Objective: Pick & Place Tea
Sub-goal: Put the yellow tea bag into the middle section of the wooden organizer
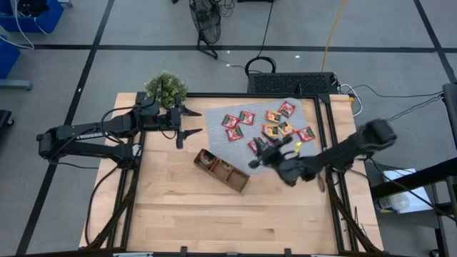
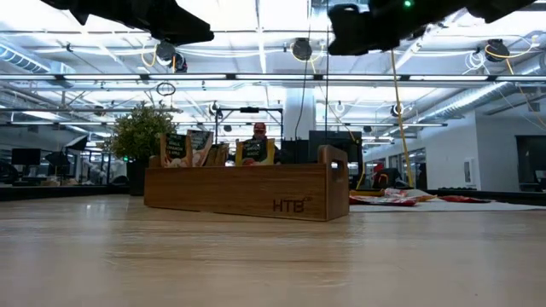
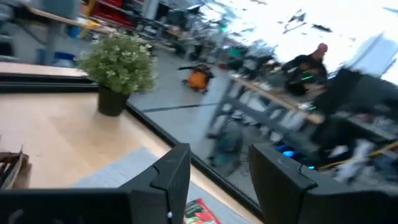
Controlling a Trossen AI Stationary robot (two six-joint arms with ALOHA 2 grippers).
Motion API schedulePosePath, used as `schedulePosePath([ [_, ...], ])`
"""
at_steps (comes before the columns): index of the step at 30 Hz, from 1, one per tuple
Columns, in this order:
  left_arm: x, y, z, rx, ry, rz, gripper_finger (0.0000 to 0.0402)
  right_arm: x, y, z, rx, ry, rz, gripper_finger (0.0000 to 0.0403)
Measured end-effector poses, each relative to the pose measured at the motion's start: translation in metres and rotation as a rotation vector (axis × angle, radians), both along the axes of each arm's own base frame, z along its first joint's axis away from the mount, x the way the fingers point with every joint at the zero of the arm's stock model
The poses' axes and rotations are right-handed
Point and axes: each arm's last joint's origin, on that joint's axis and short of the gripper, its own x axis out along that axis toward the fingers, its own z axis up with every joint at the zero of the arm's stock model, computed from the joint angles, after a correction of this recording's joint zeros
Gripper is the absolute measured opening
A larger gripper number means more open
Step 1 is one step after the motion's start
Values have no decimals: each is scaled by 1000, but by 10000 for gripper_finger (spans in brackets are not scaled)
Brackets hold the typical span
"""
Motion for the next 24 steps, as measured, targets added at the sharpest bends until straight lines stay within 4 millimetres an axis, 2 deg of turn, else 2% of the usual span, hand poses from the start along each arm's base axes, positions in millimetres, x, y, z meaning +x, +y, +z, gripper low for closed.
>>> schedulePosePath([
  [3, 0, 0, 0, 0, 0, 0, 253, -19, -25, 4, 108, -5, 92, 141],
  [7, 0, 0, 0, 1, 0, 0, 253, -42, -71, -4, 495, 67, 170, 131],
  [10, 0, 0, 0, 2, -4, -1, 253, -67, -103, -16, 720, 209, 59, 127],
  [13, 0, 0, 0, 2, -4, 0, 253, -90, -127, -25, 827, 356, -77, 130],
  [15, 0, 0, 0, 3, -4, 0, 253, -101, -140, -30, 902, 428, -130, 142],
  [17, 0, 0, 0, 2, -4, 0, 253, -107, -152, -32, 985, 421, -156, 161],
  [24, 0, 0, 0, 3, -4, 0, 253, -113, -180, -43, 1110, 402, -205, 237],
])
